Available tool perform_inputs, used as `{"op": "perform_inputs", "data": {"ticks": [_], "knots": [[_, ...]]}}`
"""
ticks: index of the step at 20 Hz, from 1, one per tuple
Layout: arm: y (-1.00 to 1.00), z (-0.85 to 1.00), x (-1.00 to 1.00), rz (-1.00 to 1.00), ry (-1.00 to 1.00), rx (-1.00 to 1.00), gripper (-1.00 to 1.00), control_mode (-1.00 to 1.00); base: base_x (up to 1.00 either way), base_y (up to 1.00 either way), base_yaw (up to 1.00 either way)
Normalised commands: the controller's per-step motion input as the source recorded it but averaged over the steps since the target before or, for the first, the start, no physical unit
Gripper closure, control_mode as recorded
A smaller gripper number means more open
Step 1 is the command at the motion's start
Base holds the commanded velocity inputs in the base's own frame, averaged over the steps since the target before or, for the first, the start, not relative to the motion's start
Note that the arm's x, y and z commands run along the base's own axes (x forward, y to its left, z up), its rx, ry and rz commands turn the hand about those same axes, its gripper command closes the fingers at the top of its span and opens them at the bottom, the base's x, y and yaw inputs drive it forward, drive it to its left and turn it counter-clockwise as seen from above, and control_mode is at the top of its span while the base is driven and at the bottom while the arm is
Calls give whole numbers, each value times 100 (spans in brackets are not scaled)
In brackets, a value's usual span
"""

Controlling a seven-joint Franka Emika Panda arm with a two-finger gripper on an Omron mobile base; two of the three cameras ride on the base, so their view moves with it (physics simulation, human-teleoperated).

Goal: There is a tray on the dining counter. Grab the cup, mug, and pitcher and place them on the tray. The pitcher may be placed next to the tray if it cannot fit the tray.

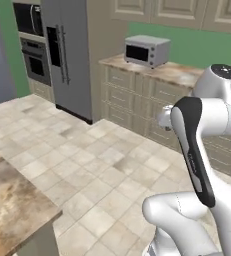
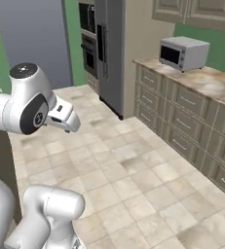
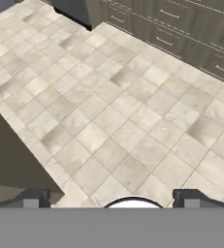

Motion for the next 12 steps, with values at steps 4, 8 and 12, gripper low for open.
{"op": "perform_inputs", "data": {"ticks": [4, 8, 12], "knots": [[0, 0, 0, 0, 0, 0, -100, 100, 94, -46, 46], [0, 0, 0, 0, 0, 0, -100, 100, 99, -46, 43], [0, 0, 0, 0, 0, 0, -100, 100, 98, -45, 41]]}}
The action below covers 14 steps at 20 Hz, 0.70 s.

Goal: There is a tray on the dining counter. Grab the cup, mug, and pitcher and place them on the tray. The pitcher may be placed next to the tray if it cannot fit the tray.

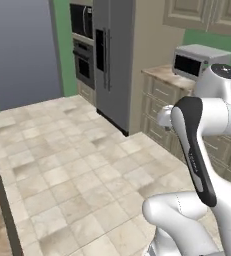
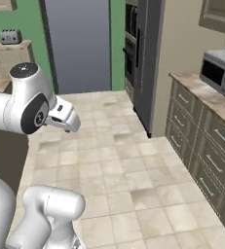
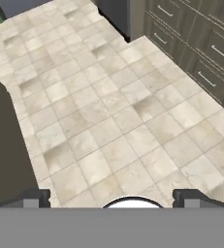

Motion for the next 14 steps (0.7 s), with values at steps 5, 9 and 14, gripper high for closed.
{"op": "perform_inputs", "data": {"ticks": [5, 9, 14], "knots": [[0, 0, 0, 0, 0, 0, -100, 100, 98, -45, 38], [0, 0, 0, 0, 0, 0, -100, 100, 100, -33, 36], [0, 0, 0, 0, 0, 0, -100, 100, 100, -42, 32]]}}
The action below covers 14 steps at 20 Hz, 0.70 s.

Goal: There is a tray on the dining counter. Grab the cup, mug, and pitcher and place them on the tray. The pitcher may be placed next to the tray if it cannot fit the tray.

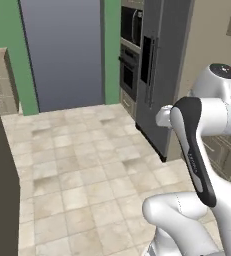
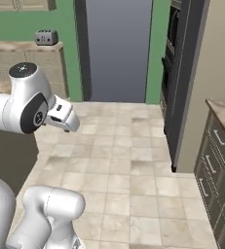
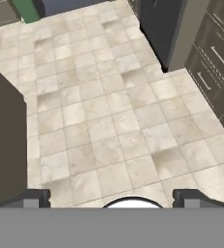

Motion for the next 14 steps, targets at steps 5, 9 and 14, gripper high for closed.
{"op": "perform_inputs", "data": {"ticks": [5, 9, 14], "knots": [[0, 0, 0, 0, 0, 0, -100, 100, 100, -33, 29], [0, 0, 0, 0, 0, 0, -100, 100, 100, -22, 21], [0, 0, 0, 0, 0, 0, -100, 100, 100, -20, 14]]}}
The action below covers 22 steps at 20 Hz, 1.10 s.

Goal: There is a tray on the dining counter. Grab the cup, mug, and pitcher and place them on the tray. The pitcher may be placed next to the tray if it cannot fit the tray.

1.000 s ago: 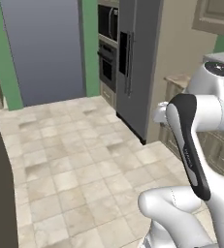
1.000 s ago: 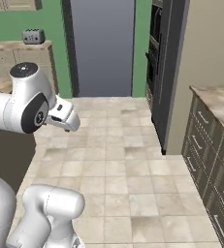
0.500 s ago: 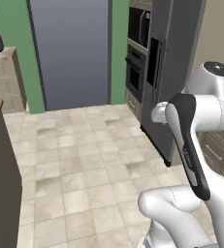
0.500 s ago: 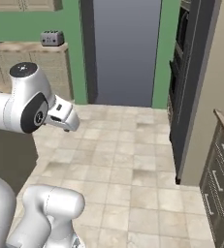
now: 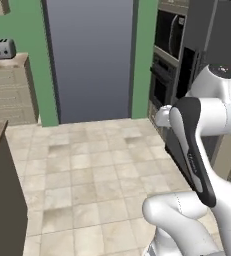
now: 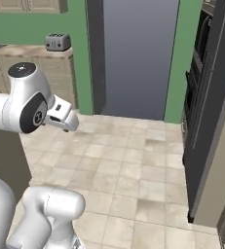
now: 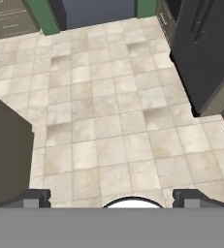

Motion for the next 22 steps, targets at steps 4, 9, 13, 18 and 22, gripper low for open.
{"op": "perform_inputs", "data": {"ticks": [4, 9, 13, 18, 22], "knots": [[0, 0, 0, 0, 0, 0, -100, 100, 100, -19, 9], [0, 0, 0, 0, 0, 0, -100, 100, 100, -14, 10], [0, 0, 0, 0, 0, 0, -100, 100, 100, -7, 13], [0, 0, 0, 0, 0, 0, -100, 100, 100, -8, 30], [0, 0, 0, 0, 0, 0, -100, 100, 100, -26, 49]]}}
